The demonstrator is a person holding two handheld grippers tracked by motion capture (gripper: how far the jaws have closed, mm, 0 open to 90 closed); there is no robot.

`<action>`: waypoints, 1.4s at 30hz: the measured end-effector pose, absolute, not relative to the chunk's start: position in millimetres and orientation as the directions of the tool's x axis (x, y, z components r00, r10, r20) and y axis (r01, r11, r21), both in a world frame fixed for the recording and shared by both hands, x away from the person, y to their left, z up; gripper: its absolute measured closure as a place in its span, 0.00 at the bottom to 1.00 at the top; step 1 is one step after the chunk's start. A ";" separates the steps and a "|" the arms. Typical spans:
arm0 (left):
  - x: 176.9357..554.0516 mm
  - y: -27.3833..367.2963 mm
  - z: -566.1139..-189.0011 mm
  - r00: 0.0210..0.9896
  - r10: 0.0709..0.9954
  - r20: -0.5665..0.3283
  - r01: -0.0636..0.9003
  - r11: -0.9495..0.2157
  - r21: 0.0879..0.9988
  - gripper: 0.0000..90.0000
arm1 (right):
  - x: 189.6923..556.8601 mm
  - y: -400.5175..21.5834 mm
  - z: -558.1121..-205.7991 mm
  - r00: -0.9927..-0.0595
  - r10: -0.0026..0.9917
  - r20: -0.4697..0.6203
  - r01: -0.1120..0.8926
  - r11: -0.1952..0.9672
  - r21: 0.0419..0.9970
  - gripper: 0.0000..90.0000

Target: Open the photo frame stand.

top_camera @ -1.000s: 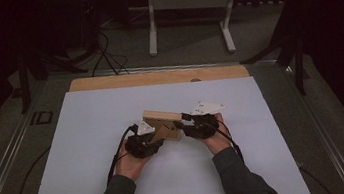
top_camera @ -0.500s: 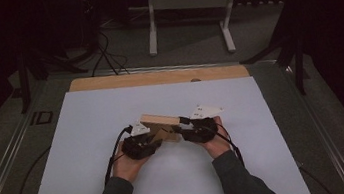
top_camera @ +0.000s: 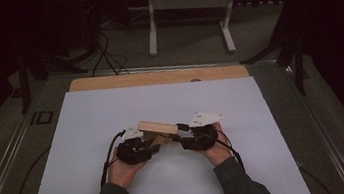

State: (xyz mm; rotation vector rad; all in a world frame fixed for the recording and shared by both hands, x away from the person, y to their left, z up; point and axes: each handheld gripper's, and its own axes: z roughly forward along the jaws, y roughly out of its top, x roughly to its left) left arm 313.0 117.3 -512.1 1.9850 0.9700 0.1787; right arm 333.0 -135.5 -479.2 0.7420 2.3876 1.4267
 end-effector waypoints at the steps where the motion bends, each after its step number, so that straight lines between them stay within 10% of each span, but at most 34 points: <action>1: 311.7 117.8 -511.8 0.683 0.691 -0.235 0.561 -0.292 0.774 0.71 | 331.3 -135.4 -479.7 -0.836 0.547 0.035 0.290 0.387 0.875 0.59; 42: 290.8 123.7 -505.0 0.688 0.717 -0.109 0.485 -0.343 0.805 0.66 | 308.8 -133.2 -471.4 -0.858 0.513 0.006 0.239 0.388 0.890 0.47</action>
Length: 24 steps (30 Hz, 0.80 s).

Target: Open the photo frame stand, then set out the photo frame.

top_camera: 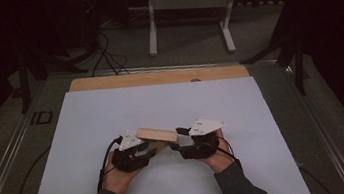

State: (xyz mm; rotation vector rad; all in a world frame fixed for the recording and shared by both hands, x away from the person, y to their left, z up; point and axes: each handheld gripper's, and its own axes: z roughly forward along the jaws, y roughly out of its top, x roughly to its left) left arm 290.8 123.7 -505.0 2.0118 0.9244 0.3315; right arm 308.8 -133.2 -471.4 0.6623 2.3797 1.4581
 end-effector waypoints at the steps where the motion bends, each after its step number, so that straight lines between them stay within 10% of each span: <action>1: 291.0 124.4 -504.5 0.687 0.718 -0.107 0.483 -0.342 0.806 0.66 | 308.8 -133.4 -470.4 -0.858 0.513 0.006 0.238 0.388 0.890 0.47; 24: 287.0 137.3 -492.1 0.674 0.730 -0.112 0.457 -0.294 0.840 0.66 | 306.1 -136.2 -458.2 -0.861 0.508 0.027 0.224 0.331 0.917 0.48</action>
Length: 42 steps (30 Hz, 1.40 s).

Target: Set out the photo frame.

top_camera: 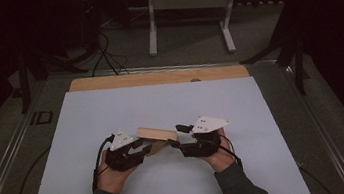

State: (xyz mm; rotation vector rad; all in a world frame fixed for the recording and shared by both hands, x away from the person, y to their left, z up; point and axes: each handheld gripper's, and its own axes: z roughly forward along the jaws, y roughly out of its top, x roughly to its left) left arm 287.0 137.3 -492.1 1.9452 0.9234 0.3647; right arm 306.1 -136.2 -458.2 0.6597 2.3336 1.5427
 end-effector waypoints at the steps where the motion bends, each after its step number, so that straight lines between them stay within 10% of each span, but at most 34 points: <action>1: 286.9 137.2 -491.9 0.675 0.729 -0.112 0.457 -0.294 0.840 0.66 | 306.4 -137.8 -456.8 -0.860 0.510 0.030 0.222 0.320 0.921 0.48; 27: 282.5 134.1 -487.4 0.706 0.701 -0.096 0.432 -0.319 0.844 0.75 | 324.2 -153.8 -469.5 -0.772 0.627 0.104 0.309 0.228 0.923 0.79; 42: 285.6 134.7 -489.4 0.675 0.733 -0.077 0.434 -0.310 0.846 0.99 | 336.2 -142.2 -484.4 -0.753 0.642 0.143 0.367 0.230 0.901 0.99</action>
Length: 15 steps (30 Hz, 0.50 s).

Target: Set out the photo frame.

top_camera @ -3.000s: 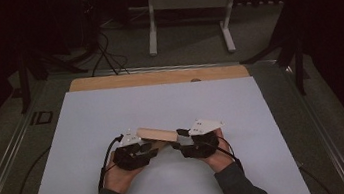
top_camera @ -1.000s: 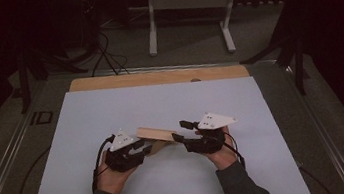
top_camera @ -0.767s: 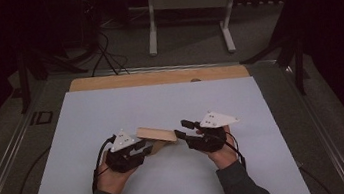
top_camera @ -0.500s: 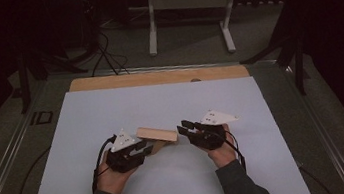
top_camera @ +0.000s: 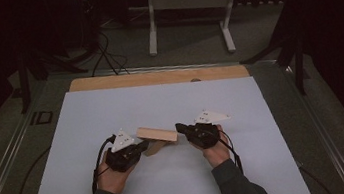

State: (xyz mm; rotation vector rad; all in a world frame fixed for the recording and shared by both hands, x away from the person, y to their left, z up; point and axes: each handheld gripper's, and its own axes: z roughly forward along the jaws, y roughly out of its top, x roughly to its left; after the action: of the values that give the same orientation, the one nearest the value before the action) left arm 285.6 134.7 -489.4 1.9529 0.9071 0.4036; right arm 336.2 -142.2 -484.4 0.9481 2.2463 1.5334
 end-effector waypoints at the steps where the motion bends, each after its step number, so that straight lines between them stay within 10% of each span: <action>1: 286.5 134.7 -490.0 0.673 0.736 -0.079 0.437 -0.310 0.844 0.99 | 336.9 -142.2 -484.9 -0.754 0.641 0.142 0.367 0.232 0.901 0.99; 15: 294.6 132.6 -494.1 0.652 0.753 -0.088 0.459 -0.300 0.836 1.00 | 338.8 -140.2 -487.8 -0.762 0.627 0.159 0.374 0.227 0.899 1.00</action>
State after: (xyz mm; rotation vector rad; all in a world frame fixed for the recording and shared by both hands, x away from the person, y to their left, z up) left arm 294.6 132.6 -494.1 1.9519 0.9490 0.4029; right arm 338.8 -140.2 -487.8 0.9456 2.2632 1.5521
